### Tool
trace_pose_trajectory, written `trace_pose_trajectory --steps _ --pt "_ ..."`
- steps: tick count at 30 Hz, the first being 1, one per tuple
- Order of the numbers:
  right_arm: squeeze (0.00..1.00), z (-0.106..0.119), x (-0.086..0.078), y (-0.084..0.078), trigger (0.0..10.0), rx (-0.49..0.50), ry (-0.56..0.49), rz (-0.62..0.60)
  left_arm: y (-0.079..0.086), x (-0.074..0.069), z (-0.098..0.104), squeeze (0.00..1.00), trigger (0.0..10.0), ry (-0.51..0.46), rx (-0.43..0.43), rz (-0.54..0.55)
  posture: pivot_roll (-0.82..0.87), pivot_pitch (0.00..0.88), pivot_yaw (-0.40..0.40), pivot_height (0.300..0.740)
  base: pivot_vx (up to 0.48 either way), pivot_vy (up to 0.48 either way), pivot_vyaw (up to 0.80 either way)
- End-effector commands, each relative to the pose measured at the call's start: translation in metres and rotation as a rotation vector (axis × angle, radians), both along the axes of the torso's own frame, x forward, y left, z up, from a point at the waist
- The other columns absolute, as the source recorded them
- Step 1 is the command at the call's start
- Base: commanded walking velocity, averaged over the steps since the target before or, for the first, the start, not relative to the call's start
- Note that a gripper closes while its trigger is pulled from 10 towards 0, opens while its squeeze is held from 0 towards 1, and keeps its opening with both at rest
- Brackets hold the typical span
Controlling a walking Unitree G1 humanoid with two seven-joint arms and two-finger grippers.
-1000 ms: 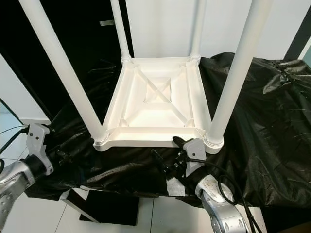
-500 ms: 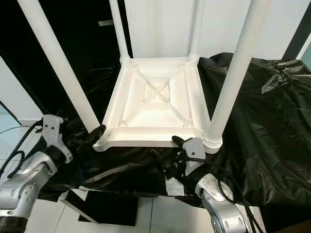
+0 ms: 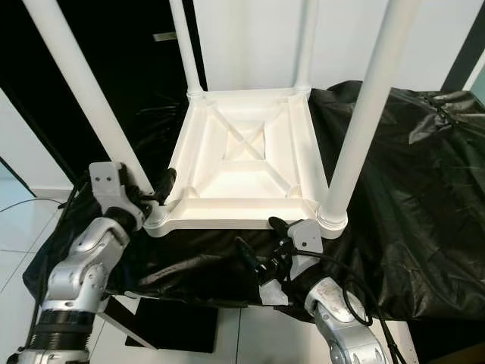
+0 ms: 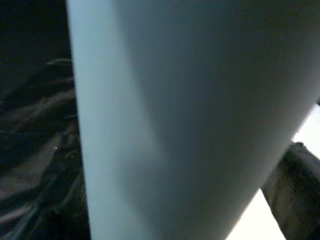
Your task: Building children table
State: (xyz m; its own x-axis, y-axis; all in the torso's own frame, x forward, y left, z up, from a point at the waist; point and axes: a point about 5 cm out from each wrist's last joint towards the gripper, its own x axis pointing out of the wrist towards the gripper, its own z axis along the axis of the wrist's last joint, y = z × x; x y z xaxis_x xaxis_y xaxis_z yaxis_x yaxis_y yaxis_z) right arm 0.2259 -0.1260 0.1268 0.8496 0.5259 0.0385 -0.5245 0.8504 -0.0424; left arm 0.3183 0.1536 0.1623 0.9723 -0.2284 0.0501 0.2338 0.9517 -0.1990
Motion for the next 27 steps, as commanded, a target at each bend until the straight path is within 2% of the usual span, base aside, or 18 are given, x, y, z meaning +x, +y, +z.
trace_pose_trajectory --steps 1,5,6,7,8,9,13,15,17,19,25,26,27 --pt "0.00 0.000 -0.001 0.001 10.0 0.009 0.010 -0.005 0.007 0.003 -0.006 0.00 10.0 0.027 0.008 0.064 -0.06 0.000 0.089 0.740 0.000 0.000 0.00" --pt "0.00 0.000 -0.002 0.000 10.0 0.011 0.012 -0.009 0.007 0.004 -0.008 0.00 10.0 0.031 -0.004 0.076 -0.06 0.000 0.090 0.740 0.000 0.000 0.00" --pt "0.00 0.000 -0.002 0.000 10.0 0.013 0.014 -0.011 0.008 0.005 -0.008 0.00 9.7 0.028 -0.016 0.084 -0.06 0.000 0.091 0.740 0.000 0.000 0.00" --pt "0.00 -0.001 -0.003 0.000 10.0 0.017 0.020 -0.013 0.008 0.006 -0.009 0.00 1.9 0.024 -0.027 0.096 -0.06 0.000 0.092 0.740 0.000 0.000 0.00" --pt "0.00 -0.001 -0.004 0.000 10.0 0.020 0.023 -0.015 0.008 0.007 -0.009 0.00 1.9 0.022 -0.033 0.105 -0.07 0.000 0.092 0.740 0.000 0.000 0.00" --pt "0.00 -0.001 -0.004 0.000 10.0 0.029 0.033 -0.019 0.008 0.007 -0.010 0.00 0.0 0.023 -0.048 0.120 -0.07 0.000 0.092 0.740 0.000 0.000 0.00" --pt "0.00 -0.001 -0.006 0.001 10.0 0.050 0.048 -0.021 0.009 0.008 -0.010 0.00 0.0 0.019 -0.067 0.130 -0.07 0.000 0.093 0.740 0.000 0.000 0.00" --pt "0.00 0.000 -0.008 0.002 10.0 0.121 0.081 -0.025 0.009 0.008 -0.010 0.00 0.0 0.022 -0.083 0.140 -0.07 0.000 0.094 0.740 0.000 0.000 0.00" --pt "0.00 0.000 -0.009 0.002 10.0 0.151 0.098 -0.026 0.009 0.008 -0.011 0.00 0.0 0.024 -0.086 0.143 -0.07 0.000 0.096 0.740 0.000 0.000 0.00" --pt "0.00 -0.001 -0.011 0.003 10.0 0.192 0.125 -0.026 0.009 0.008 -0.011 0.00 0.0 0.034 -0.137 0.144 -0.07 0.000 0.098 0.740 0.000 0.000 0.00" --pt "0.00 -0.003 -0.014 0.005 10.0 0.286 0.184 -0.032 0.009 0.009 -0.012 0.00 0.0 0.044 -0.137 0.141 -0.06 0.000 0.105 0.740 0.000 0.000 0.00" --pt "0.00 -0.004 -0.014 0.007 10.0 0.331 0.209 -0.038 0.009 0.009 -0.013 0.00 10.0 0.052 -0.146 0.136 -0.05 0.000 0.106 0.740 0.000 0.000 0.00" --pt "0.00 -0.005 -0.013 0.008 10.0 0.387 0.231 -0.047 0.010 0.009 -0.014 0.00 10.0 0.065 -0.174 0.136 -0.05 0.002 0.108 0.740 0.000 0.000 0.00"
